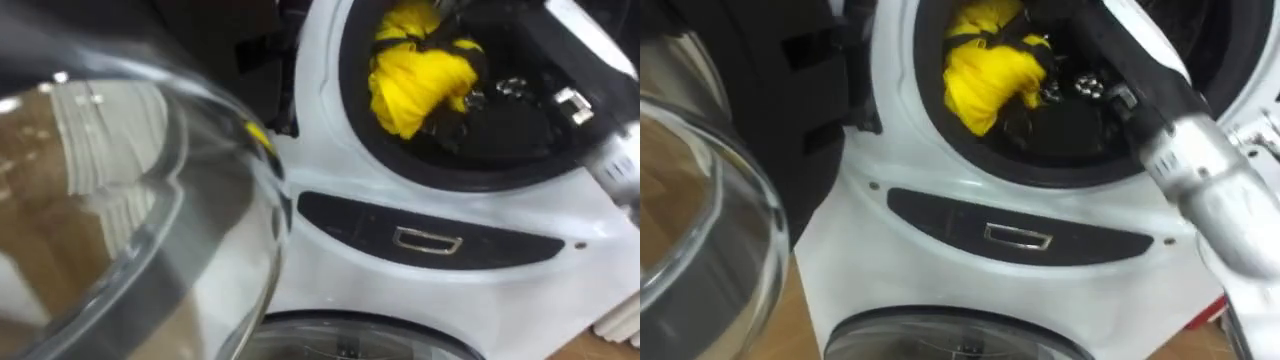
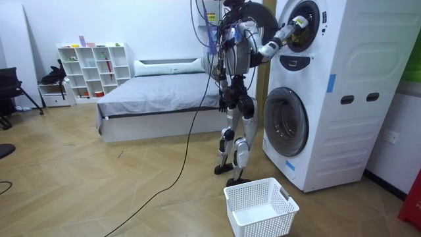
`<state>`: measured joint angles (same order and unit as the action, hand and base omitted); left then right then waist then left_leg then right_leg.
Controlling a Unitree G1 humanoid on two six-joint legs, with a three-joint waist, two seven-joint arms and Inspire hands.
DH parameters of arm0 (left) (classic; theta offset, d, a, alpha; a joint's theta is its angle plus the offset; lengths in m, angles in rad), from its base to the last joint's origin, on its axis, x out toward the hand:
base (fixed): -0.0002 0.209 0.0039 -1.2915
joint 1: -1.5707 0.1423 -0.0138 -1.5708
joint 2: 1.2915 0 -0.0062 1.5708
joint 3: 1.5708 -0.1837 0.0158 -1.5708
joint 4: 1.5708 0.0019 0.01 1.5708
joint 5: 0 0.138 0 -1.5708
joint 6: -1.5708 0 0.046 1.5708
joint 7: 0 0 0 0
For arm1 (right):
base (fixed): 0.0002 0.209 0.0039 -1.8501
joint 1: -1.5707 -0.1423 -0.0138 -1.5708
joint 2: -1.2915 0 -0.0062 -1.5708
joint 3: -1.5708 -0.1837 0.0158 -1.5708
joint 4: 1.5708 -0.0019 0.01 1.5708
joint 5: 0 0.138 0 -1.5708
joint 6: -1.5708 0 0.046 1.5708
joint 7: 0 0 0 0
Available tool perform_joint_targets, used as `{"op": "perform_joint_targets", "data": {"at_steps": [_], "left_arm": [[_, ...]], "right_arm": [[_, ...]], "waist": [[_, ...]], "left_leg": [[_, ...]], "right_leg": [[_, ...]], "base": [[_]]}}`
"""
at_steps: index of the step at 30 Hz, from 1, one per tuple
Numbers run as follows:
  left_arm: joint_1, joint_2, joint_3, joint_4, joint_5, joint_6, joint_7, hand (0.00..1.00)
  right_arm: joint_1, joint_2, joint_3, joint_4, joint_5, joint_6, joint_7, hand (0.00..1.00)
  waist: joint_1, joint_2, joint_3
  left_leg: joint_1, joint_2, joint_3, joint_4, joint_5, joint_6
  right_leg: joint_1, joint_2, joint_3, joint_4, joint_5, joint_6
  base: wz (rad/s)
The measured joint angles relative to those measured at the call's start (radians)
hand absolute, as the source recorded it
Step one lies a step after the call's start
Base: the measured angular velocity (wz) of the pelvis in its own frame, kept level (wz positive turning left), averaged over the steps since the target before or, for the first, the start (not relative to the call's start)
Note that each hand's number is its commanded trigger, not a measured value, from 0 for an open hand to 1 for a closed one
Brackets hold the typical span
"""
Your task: Pick clothes from washing machine
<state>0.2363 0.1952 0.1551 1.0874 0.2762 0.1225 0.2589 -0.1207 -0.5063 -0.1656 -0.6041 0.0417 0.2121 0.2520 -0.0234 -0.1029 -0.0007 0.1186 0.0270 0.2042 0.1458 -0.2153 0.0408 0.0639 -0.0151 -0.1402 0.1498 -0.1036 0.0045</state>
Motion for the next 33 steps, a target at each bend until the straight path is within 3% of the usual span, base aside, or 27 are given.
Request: {"op": "perform_joint_targets", "data": {"at_steps": [7,9,11,19,22,24,29,33], "left_arm": [[0.028,-0.016,0.050,0.017,0.001,-0.016,0.016,0.00],[0.037,-0.028,0.076,0.031,0.001,-0.021,0.017,0.00],[0.049,-0.027,0.078,0.035,0.001,-0.021,0.020,0.00],[0.067,-0.026,0.098,0.032,0.003,-0.026,0.024,0.00],[0.064,-0.023,0.099,0.012,0.015,-0.028,0.020,0.00],[0.054,-0.015,0.102,0.008,0.041,-0.028,0.011,0.00],[0.023,-0.009,0.104,0.008,0.043,-0.029,-0.005,0.00],[0.017,0.001,0.093,0.014,0.043,-0.021,-0.016,0.00]], "right_arm": [[0.120,0.027,-0.108,-0.018,0.076,-0.022,0.004,1.00],[0.156,0.031,-0.163,-0.020,0.090,-0.023,0.004,1.00],[0.183,0.035,-0.184,-0.020,0.095,-0.025,0.001,1.00],[0.223,0.036,-0.233,-0.018,0.117,-0.031,-0.005,1.00],[0.263,0.036,-0.265,-0.018,0.177,-0.043,-0.004,1.00],[0.311,0.038,-0.296,-0.018,0.191,-0.044,0.009,1.00],[0.362,0.039,-0.306,-0.018,0.197,-0.045,0.049,1.00],[0.369,0.039,-0.307,-0.020,0.206,-0.045,0.069,1.00]], "waist": [[-0.032,0.007,-0.0045],[-0.036,0.015,-0.0102],[-0.041,0.017,-0.0093],[-0.079,0.003,-0.0109],[-0.084,-0.007,-0.0078],[-0.082,-0.021,-0.0121],[-0.084,-0.025,-0.0117],[-0.131,-0.024,-0.0107]], "left_leg": [[-0.002,0.002,0.031,0.000,-0.007,0.000],[0.005,0.003,0.037,-0.001,-0.007,-0.001],[0.012,0.004,0.040,-0.002,-0.008,-0.002],[0.011,0.005,0.040,-0.001,-0.008,-0.003],[0.012,0.010,0.056,0.004,-0.012,-0.007],[0.013,0.017,0.070,0.005,-0.016,-0.011],[0.027,0.028,0.126,0.001,-0.025,-0.016],[0.032,0.038,0.186,0.006,-0.032,-0.024]], "right_leg": [[-0.012,0.005,0.005,0.002,-0.003,0.001],[-0.009,0.003,0.010,0.004,-0.003,0.001],[-0.004,0.004,0.012,0.005,-0.003,0.001],[-0.005,0.006,0.016,0.006,-0.005,-0.002],[-0.014,0.016,0.040,0.005,-0.005,-0.003],[-0.014,0.020,0.055,0.007,-0.005,-0.004],[-0.028,0.036,0.090,0.010,0.001,-0.012],[-0.052,0.052,0.150,0.023,0.006,-0.019]], "base": [[-0.18],[-0.09],[-0.02],[0.00],[-0.13],[-0.15],[-0.29],[-0.41]]}}
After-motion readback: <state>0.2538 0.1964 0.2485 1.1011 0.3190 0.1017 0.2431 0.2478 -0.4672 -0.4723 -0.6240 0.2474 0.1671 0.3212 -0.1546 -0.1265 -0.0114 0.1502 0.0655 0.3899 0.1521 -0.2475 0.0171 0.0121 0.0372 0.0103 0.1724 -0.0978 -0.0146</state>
